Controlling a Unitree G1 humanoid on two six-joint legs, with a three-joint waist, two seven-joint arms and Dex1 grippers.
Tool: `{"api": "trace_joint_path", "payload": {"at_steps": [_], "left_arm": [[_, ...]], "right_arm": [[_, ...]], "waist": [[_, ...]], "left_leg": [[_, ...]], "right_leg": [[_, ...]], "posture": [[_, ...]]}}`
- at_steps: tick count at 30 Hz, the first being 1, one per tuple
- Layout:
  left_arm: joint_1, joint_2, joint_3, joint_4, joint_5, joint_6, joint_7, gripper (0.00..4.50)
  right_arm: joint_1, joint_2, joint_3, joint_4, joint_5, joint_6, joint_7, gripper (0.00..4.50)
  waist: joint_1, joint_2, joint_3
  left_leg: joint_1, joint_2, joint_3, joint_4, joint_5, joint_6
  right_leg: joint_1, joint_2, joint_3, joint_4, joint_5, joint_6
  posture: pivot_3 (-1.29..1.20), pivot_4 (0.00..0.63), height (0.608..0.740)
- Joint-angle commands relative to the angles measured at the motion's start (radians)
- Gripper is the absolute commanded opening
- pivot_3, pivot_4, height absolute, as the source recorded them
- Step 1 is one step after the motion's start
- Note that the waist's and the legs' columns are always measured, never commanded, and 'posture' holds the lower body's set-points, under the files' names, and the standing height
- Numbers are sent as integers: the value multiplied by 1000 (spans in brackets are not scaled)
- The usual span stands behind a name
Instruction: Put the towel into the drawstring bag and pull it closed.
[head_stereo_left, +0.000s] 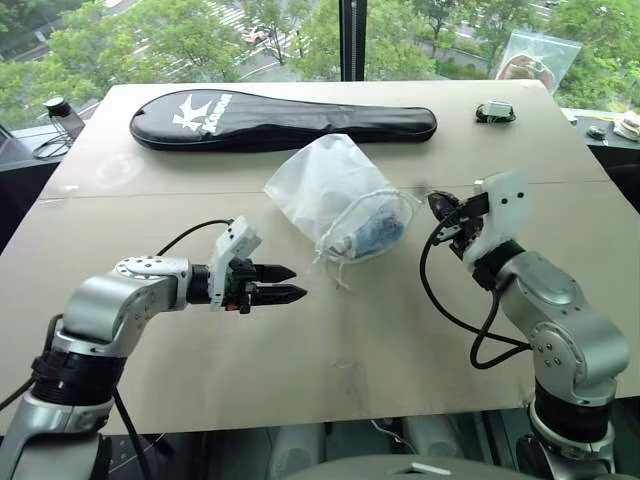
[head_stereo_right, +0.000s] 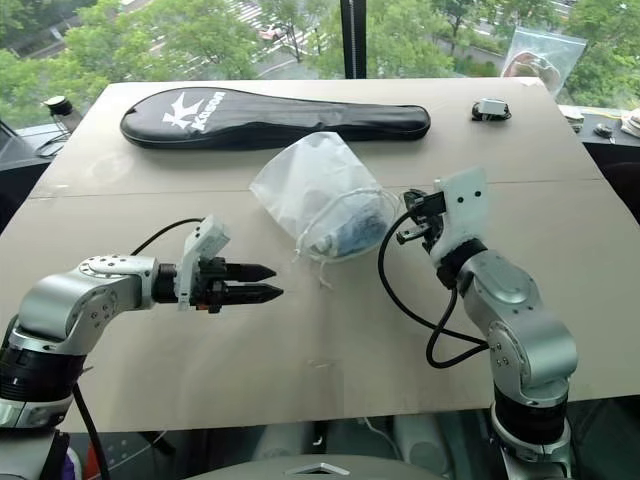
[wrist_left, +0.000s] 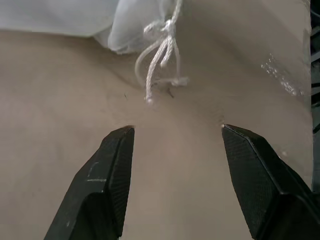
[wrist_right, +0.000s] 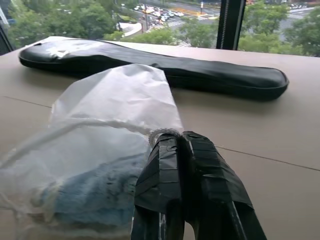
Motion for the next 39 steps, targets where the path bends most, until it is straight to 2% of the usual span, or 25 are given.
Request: {"api": "trace_joint_path", "payload": {"at_steps": [1,5,10,13,17,18,22,26,29,33,39], "left_arm": [[-18,-121,-46,18,92,-54,166,2850],[-36,-238,-99,35,156,-79,253,2850],[-68,-339,-124,95,221,-74,350,2850],[-72,-379,-140,116,260,-70,402,2026],[-75,-415,-93,72,263,-86,453,196],[-83,-411,-61,69,274,-107,478,88],[-169,-316,19,73,381,-267,545,88],[-346,-201,77,164,460,-451,568,88],[-553,-117,133,341,497,-550,592,88],[-713,-85,140,494,528,-616,621,88],[-727,-91,127,521,552,-694,602,88]], "right_arm": [[-24,-5,-13,-15,20,-11,1,0],[-25,-22,-13,-16,25,-5,2,0],[-21,-39,-17,-25,32,3,-2,0],[-22,-41,-22,-28,38,7,-8,0],[-50,2,-65,-21,63,-17,-35,0],[-80,21,-90,-16,73,-40,-47,0],[-231,59,-208,9,123,-104,-86,0],[-370,6,-291,36,199,-120,-68,0],[-490,-85,-345,77,249,-115,-46,0],[-571,-163,-373,122,297,-110,-42,0],[-543,-236,-376,98,353,-92,-38,0]], "waist": [[5,0,0],[8,0,-2],[18,2,-3],[11,3,-3],[7,3,-4],[6,4,-4],[0,3,-1],[8,2,1],[8,2,0],[5,2,1],[2,2,1]], "left_leg": [[0,0,0,0,0,0],[0,0,-1,1,0,0],[3,-1,-3,2,0,0],[4,-1,-4,5,0,1],[5,0,-4,5,0,0],[5,0,-5,5,0,0],[3,0,-4,5,0,0],[-2,0,-5,3,0,0],[-2,-1,-3,1,0,0],[-15,-1,-3,3,0,0],[-16,-1,-2,-1,0,0]], "right_leg": [[0,0,0,0,0,0],[0,0,-1,1,0,0],[4,-1,-3,1,0,0],[7,0,-3,0,0,0],[8,1,-3,1,0,0],[8,1,-4,1,0,0],[5,1,-3,1,0,0],[1,1,-4,1,1,0],[1,-1,-4,-1,0,0],[-11,-1,-5,-1,1,0],[-12,-2,-5,-1,0,0]], "posture": [[0,150,740],[0,150,740],[0,150,740],[0,150,740],[0,150,740],[0,150,740],[0,150,740],[0,150,740],[0,150,740],[0,150,740],[0,150,740]]}}
